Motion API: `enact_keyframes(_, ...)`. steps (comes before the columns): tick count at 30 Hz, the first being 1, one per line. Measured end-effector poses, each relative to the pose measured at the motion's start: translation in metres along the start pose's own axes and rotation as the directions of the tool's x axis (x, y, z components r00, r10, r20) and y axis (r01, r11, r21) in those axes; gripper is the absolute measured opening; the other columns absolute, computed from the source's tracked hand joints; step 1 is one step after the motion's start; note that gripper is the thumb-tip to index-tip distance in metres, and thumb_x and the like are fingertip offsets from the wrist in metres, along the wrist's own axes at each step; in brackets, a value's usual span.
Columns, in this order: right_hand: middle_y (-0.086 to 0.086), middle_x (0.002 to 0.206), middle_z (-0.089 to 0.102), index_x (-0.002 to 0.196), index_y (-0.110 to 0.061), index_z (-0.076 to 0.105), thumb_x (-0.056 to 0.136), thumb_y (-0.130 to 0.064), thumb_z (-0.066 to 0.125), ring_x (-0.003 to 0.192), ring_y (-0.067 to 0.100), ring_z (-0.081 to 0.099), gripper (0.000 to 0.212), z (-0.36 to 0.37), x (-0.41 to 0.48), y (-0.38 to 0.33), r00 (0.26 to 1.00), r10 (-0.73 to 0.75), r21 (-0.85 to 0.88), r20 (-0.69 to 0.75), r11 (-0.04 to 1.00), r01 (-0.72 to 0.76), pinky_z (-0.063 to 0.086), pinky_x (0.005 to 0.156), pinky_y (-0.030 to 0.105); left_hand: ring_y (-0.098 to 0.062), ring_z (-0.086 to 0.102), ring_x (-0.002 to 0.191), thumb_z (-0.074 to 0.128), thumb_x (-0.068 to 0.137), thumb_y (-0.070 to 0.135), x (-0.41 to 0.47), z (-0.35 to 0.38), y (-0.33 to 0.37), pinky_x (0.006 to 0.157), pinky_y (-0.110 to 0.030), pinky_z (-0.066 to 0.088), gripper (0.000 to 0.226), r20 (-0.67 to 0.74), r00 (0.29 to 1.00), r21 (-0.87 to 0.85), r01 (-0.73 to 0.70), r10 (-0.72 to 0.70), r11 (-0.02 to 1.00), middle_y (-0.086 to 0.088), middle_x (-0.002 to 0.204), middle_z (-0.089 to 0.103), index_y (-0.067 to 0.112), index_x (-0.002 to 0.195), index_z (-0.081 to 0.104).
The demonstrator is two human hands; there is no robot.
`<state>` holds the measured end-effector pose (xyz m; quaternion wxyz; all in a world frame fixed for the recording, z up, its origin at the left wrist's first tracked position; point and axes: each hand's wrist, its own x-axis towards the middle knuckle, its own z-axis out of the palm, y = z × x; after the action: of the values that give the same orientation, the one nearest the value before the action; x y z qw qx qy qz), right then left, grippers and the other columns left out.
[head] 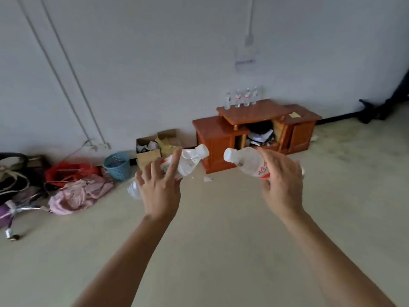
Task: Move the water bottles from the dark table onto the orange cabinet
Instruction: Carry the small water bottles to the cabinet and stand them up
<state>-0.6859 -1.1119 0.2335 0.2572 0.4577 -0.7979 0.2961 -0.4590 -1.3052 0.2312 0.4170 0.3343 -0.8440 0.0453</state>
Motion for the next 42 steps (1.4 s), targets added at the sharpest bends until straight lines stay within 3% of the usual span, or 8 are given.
enact_keyframes(4,0.005,0.136,0.056,0.147,-0.021,0.047,0.063,0.008,0.081,0.128,0.029,0.052,0.095,0.004,0.02,0.083,0.985,0.163,-0.13,-0.064,0.977,-0.17,0.042,0.099,0.066,-0.038,0.048,0.106,0.083,0.075,0.012,0.059,0.091,0.059,0.088,-0.056,0.041,0.091,0.038,0.988,-0.118,-0.141,0.147,0.983,-0.018,0.119,0.056,0.034,0.149,0.036)
enact_keyframes(9,0.004,0.134,0.057,0.145,-0.023,0.048,0.064,0.011,0.075,0.125,0.03,0.053,0.092,0.032,0.055,0.187,0.952,0.29,-0.19,-0.103,0.933,-0.305,0.042,0.1,0.064,-0.038,0.05,0.098,0.083,0.076,0.013,0.123,0.204,0.118,0.087,-0.056,0.044,0.087,0.037,0.976,-0.18,-0.204,0.214,0.962,-0.016,0.111,0.054,0.032,0.149,0.041)
enact_keyframes(16,0.004,0.133,0.056,0.146,-0.023,0.048,0.066,0.011,0.077,0.125,0.029,0.052,0.092,0.087,0.174,0.308,0.961,0.261,-0.17,-0.09,0.947,-0.273,0.042,0.1,0.067,-0.042,0.052,0.109,0.08,0.08,0.015,0.246,0.316,0.178,0.091,-0.058,0.042,0.087,0.036,0.969,-0.151,-0.235,0.243,0.96,-0.018,0.12,0.056,0.034,0.151,0.033)
enact_keyframes(21,0.005,0.133,0.058,0.146,-0.021,0.048,0.065,0.012,0.078,0.126,0.03,0.052,0.093,0.128,0.26,0.366,0.977,0.207,-0.162,-0.058,0.963,-0.214,0.044,0.099,0.068,-0.042,0.05,0.111,0.078,0.082,0.014,0.313,0.388,0.193,0.09,-0.058,0.041,0.081,-0.011,0.986,-0.145,-0.169,0.169,0.975,-0.019,0.121,0.055,0.03,0.151,0.037)
enact_keyframes(32,0.003,0.13,0.06,0.145,-0.025,0.049,0.067,0.008,0.076,0.12,0.03,0.055,0.089,0.289,0.446,0.525,0.982,0.182,-0.24,0.052,0.957,-0.164,0.043,0.099,0.066,-0.04,0.055,0.107,0.08,0.081,0.021,0.46,0.635,0.211,0.086,-0.057,0.049,0.081,0.166,0.975,-0.252,-0.1,0.145,0.962,-0.016,0.118,0.06,0.03,0.149,0.037)
enact_keyframes(42,0.007,0.131,0.06,0.142,-0.022,0.053,0.07,0.003,0.08,0.122,0.033,0.054,0.081,0.383,0.616,0.665,0.973,0.23,-0.263,-0.013,0.938,-0.225,0.043,0.098,0.069,-0.04,0.057,0.108,0.077,0.084,0.027,0.647,0.818,0.274,0.081,-0.058,0.054,0.082,0.147,0.973,-0.32,-0.123,0.178,0.939,-0.014,0.119,0.06,0.034,0.151,0.032)
